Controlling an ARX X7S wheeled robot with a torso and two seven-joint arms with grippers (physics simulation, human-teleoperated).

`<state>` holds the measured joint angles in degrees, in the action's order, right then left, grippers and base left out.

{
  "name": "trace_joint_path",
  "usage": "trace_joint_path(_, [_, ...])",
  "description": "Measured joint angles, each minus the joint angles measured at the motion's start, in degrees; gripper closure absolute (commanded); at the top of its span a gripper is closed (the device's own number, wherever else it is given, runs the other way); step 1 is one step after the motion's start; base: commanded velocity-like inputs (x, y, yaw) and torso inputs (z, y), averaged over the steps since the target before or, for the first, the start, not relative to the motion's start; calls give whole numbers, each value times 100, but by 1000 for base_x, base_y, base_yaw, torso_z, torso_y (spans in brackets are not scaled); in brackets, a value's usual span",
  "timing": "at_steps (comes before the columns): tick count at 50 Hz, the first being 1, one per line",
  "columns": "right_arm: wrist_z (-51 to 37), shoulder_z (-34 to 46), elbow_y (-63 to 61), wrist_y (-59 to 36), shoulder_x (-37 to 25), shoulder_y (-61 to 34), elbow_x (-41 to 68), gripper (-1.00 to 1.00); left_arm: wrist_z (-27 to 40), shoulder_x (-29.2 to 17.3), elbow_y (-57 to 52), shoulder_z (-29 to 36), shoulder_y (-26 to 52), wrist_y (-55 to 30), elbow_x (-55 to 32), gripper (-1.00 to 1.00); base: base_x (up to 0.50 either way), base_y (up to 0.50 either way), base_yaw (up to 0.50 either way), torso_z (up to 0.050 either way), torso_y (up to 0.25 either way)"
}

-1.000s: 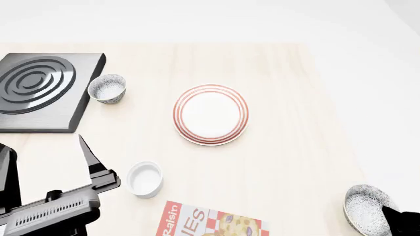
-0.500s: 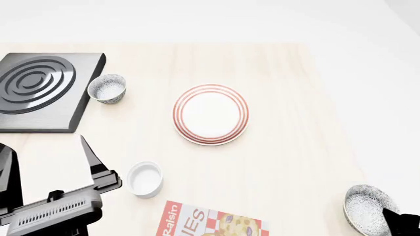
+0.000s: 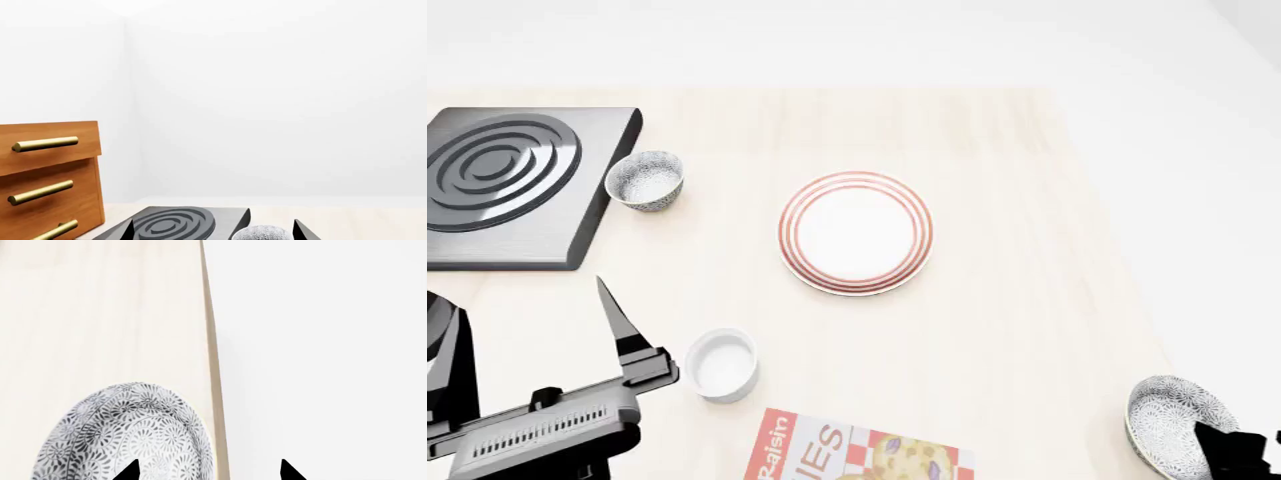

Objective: Pick the akita bowl next to the cookies box and place it on the plate.

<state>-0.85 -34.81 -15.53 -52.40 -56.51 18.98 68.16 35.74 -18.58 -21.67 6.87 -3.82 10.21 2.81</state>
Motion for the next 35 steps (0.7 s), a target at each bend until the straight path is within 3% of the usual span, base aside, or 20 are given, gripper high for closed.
trace_joint_path(35, [86,596,219,189,113,-290,-297,-100,44,-40,23,97,9,-18,12,-100,0,0,0,0,0])
